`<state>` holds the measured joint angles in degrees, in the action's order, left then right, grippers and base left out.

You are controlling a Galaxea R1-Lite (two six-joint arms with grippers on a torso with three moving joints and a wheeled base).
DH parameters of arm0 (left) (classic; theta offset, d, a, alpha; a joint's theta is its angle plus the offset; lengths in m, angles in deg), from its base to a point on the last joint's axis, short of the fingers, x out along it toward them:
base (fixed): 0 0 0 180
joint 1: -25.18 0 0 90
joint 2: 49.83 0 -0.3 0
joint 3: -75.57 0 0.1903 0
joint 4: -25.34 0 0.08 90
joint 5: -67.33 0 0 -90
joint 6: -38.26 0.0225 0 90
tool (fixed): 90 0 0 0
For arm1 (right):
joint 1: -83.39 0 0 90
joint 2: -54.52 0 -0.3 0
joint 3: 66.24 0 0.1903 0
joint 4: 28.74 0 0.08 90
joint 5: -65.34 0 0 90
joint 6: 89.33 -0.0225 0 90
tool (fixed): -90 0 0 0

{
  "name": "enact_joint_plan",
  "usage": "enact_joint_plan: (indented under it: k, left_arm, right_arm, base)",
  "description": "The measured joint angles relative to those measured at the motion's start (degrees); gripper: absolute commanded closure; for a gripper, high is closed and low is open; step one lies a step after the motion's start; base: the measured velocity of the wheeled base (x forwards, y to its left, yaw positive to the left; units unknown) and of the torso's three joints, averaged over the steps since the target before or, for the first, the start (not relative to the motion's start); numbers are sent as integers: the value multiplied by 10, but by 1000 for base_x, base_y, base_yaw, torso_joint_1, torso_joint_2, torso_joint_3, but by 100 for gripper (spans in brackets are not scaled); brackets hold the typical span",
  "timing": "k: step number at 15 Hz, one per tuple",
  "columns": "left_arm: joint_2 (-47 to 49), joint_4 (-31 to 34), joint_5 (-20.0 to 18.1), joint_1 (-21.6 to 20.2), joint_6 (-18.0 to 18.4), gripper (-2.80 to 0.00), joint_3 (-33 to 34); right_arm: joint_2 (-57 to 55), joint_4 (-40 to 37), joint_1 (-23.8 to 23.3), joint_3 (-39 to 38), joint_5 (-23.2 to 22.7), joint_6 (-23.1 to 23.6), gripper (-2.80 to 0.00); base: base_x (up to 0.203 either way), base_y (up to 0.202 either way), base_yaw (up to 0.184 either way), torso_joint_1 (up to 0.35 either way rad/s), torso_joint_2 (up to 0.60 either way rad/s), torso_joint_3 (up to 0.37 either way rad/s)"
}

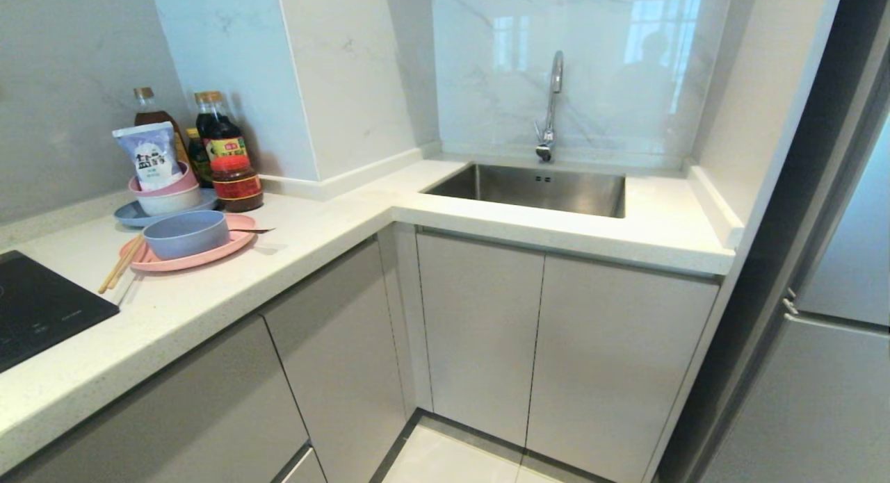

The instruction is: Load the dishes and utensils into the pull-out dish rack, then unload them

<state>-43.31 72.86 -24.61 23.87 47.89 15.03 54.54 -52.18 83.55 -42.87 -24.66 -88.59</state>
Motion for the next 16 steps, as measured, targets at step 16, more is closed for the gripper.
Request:
enact_joint_plan:
  k: [16]
  left_arm:
    - [-66,-239,7,8,-52,0,372]
  right_arm:
    - [0,0,0,0,0,0,0]
  base:
    - [0,0,0,0,0,0]
